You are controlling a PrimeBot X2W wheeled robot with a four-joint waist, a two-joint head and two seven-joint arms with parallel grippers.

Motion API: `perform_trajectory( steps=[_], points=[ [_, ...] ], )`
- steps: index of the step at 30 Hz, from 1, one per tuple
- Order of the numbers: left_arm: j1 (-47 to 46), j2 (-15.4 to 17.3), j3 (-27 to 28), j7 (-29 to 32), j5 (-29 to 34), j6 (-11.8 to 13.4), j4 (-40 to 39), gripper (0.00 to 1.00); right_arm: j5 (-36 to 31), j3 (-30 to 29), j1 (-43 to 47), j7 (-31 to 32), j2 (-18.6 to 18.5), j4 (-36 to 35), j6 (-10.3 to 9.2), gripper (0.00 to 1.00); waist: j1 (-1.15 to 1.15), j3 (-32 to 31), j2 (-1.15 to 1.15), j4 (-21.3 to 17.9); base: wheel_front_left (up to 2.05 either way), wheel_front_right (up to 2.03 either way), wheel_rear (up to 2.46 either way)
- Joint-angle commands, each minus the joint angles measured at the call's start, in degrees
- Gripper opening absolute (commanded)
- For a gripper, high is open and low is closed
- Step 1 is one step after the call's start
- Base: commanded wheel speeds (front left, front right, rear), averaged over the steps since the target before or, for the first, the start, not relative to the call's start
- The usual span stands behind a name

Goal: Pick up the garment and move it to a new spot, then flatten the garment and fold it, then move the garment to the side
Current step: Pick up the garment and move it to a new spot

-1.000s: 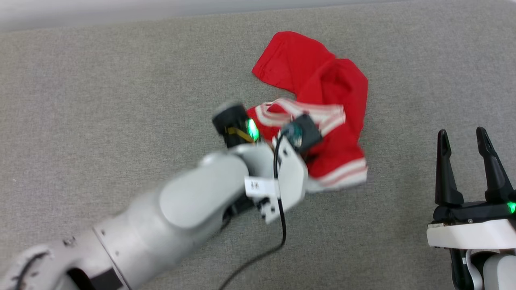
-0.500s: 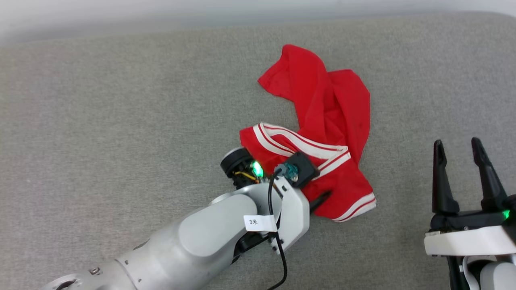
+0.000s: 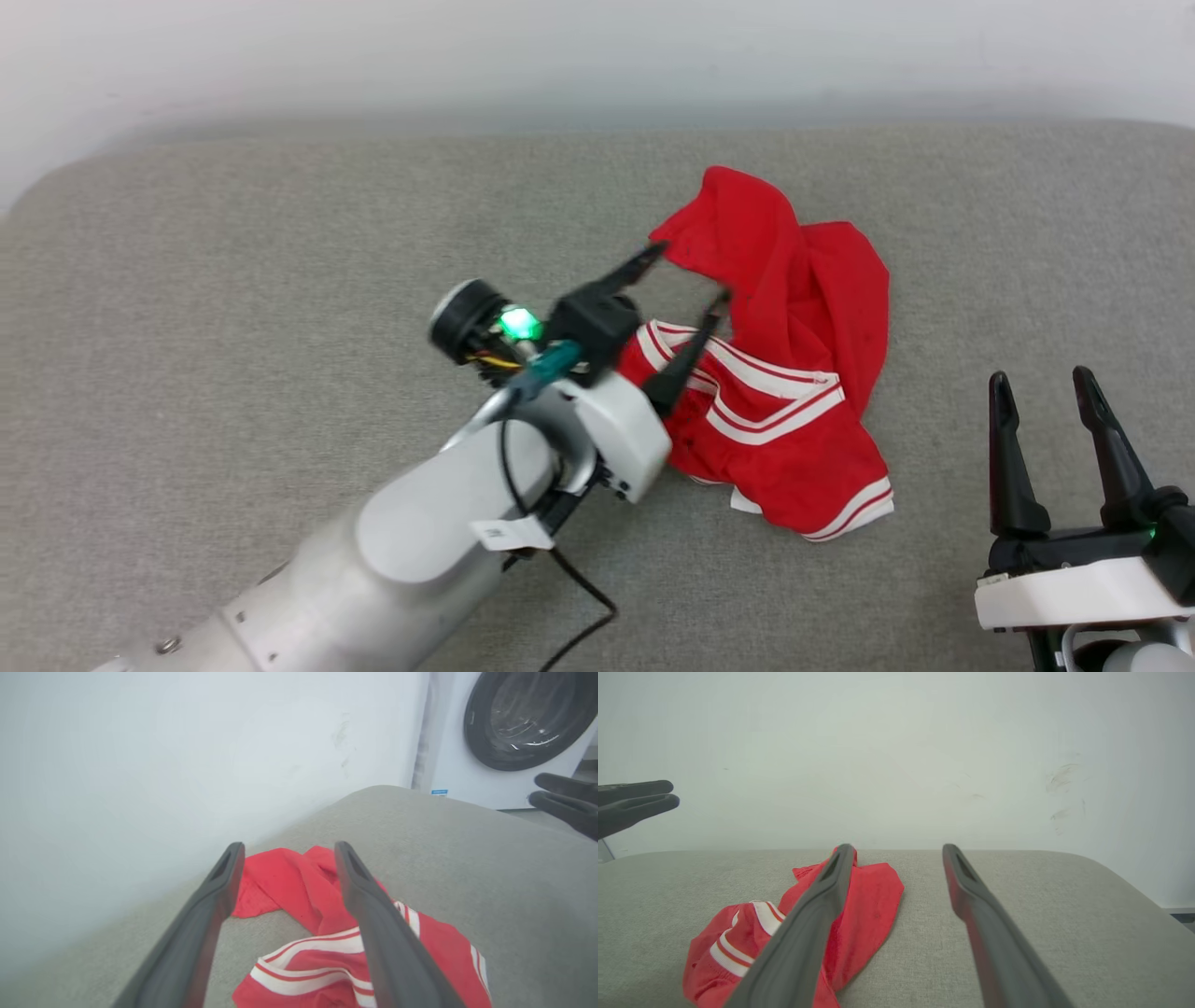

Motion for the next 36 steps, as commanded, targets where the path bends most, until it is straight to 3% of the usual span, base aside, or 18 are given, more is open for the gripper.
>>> perform_trajectory(
  steps=[1,9,16,24,36],
  points=[
    [1.4,0.6,0.9,-0.5,0.3,1.0,-0.5,1.0,-0.1,0.1,0.6,-0.1,0.1,0.1,-0.04,1.0,0.0,-1.0,0.0,0.8,0.0,0.0,0.0],
    [12.4,5.4,14.1,-1.0,4.3,9.0,-8.7,1.0,-0.2,0.3,2.1,-0.1,0.1,0.8,-0.04,1.0,0.0,-3.9,0.0,2.5,0.0,0.0,0.0],
    [24.4,7.0,25.7,-1.0,9.3,11.6,-14.2,1.0,-0.2,0.4,3.2,-0.1,0.1,0.8,-0.04,1.0,0.0,-5.8,0.0,3.1,0.0,0.0,0.0],
    [36.5,4.9,37.4,-1.1,15.1,11.0,-18.3,1.0,0.7,0.7,4.7,-0.1,0.1,1.3,-0.04,1.0,0.0,-7.2,0.0,3.6,0.0,0.0,0.0],
    [47.1,-1.9,47.1,-1.1,22.3,4.5,-18.7,1.0,1.8,2.0,6.7,-0.1,0.1,3.0,-0.04,1.0,0.0,-8.9,0.0,4.0,0.0,0.0,0.0]
  ],
)
